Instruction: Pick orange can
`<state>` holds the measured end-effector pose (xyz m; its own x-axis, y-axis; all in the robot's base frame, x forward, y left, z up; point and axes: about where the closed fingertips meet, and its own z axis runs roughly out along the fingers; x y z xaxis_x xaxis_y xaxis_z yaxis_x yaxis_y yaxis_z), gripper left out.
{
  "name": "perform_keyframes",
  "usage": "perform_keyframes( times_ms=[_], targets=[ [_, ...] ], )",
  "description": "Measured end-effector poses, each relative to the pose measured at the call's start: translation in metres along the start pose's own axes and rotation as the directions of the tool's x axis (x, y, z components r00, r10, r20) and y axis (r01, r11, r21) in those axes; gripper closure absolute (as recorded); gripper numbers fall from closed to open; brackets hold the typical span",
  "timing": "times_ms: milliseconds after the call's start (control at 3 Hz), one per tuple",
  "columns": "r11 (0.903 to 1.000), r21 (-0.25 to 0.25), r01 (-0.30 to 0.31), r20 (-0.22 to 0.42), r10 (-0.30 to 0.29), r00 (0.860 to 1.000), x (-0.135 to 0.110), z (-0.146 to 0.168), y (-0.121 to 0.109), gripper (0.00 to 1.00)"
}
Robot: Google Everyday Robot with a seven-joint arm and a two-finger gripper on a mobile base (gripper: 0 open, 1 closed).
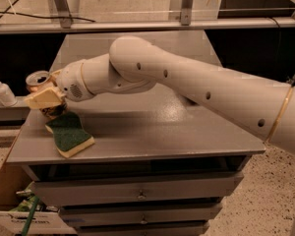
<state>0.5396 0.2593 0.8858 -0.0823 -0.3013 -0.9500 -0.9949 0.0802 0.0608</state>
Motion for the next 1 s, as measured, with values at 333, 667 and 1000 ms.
perform_keyframes(
  times_ms=[333, 667, 1000],
  targets=[
    [0.9993, 0.036, 0.013, 0.006, -0.013, 1.000, -0.022, -0.018, -0.019, 1.00],
    [0.9956, 0.089, 0.029, 0.015, -0.030, 0.999, -0.043, -0.051, -0.045, 1.00],
    [0.9951, 0.094, 0.032, 0.019, -0.034, 0.999, -0.047, -0.053, -0.047, 1.00]
  ],
)
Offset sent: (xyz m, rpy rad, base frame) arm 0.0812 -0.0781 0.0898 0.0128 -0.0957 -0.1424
